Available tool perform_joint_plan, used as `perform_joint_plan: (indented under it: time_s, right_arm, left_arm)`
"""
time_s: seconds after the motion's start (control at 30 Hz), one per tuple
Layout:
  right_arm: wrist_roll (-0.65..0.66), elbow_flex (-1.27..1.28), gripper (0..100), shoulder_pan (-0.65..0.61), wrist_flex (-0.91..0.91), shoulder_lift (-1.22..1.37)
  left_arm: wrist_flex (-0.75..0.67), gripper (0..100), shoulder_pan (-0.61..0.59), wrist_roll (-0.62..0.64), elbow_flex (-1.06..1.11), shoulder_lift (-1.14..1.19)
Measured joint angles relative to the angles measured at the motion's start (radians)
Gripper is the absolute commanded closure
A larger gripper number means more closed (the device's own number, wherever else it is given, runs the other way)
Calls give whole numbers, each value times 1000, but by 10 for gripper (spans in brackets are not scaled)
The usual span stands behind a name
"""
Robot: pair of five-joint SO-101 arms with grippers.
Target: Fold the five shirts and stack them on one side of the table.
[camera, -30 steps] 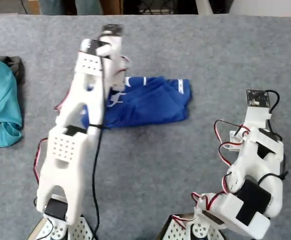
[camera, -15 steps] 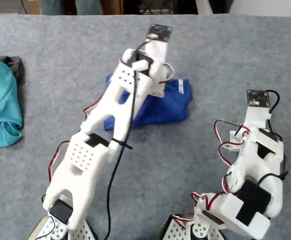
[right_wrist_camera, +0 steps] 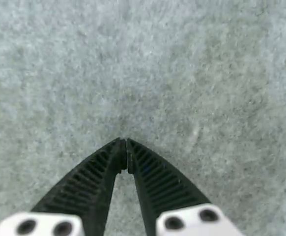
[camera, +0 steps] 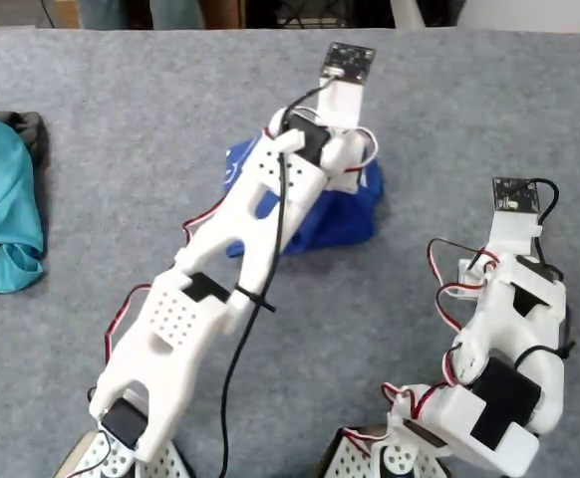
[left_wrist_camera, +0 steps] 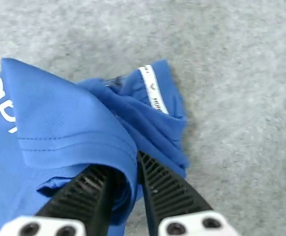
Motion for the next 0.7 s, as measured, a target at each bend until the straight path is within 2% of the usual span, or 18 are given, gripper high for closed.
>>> perform_joint_plan:
  time_s: [0.33, 0.53, 0.7]
  right_arm:
    - [0, 0, 984, 0, 0, 0]
    - [0, 0, 984, 0, 0, 0]
    - [0, 0, 984, 0, 0, 0]
  left_arm:
    - [-52, 966, 29, -3, 0, 83]
    - [-52, 754, 28, 18, 0, 83]
    - [15, 812, -34, 104, -107, 83]
